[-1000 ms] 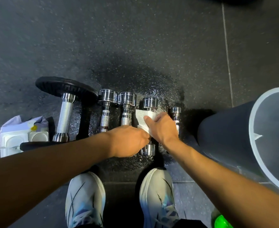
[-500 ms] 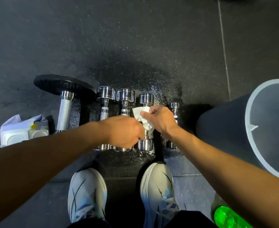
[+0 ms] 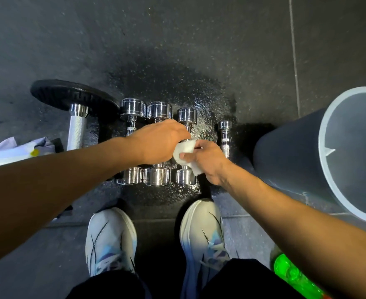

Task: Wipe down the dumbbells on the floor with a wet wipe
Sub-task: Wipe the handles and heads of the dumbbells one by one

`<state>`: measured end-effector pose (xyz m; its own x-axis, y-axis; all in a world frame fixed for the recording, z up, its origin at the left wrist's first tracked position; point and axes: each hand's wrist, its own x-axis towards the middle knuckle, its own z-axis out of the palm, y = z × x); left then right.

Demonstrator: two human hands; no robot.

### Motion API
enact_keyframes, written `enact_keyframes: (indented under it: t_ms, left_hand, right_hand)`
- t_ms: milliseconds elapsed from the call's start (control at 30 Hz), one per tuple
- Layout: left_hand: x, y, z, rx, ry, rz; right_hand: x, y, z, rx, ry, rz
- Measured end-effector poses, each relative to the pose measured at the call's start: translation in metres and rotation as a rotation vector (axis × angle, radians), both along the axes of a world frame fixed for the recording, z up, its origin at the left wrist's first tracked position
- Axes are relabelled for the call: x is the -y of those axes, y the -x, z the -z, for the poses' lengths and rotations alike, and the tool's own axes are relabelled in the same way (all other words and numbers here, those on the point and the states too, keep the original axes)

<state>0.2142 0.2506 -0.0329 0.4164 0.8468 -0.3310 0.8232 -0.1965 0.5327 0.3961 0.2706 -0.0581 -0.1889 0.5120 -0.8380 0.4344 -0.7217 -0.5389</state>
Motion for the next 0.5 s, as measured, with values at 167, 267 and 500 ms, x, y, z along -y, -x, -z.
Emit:
enact_keyframes:
  t_ms: [167,267,500]
  left_hand:
    - [-0.003,0.002,-0.001,-0.001,0.072,0.027]
    - [-0.008,0.004,-0.001,-0.037,0.105,0.067]
    - [-0.013,0.004,-0.002,-0.122,0.051,0.152]
  right_hand:
    - [-0.012,0.001,0.003,-0.117,0.051,0.178]
    - [-0.014,0.004,0.006,-0.104,0.011,0.197]
    - [-0.006,0.006,0.008,0.162,-0.216,-0.33]
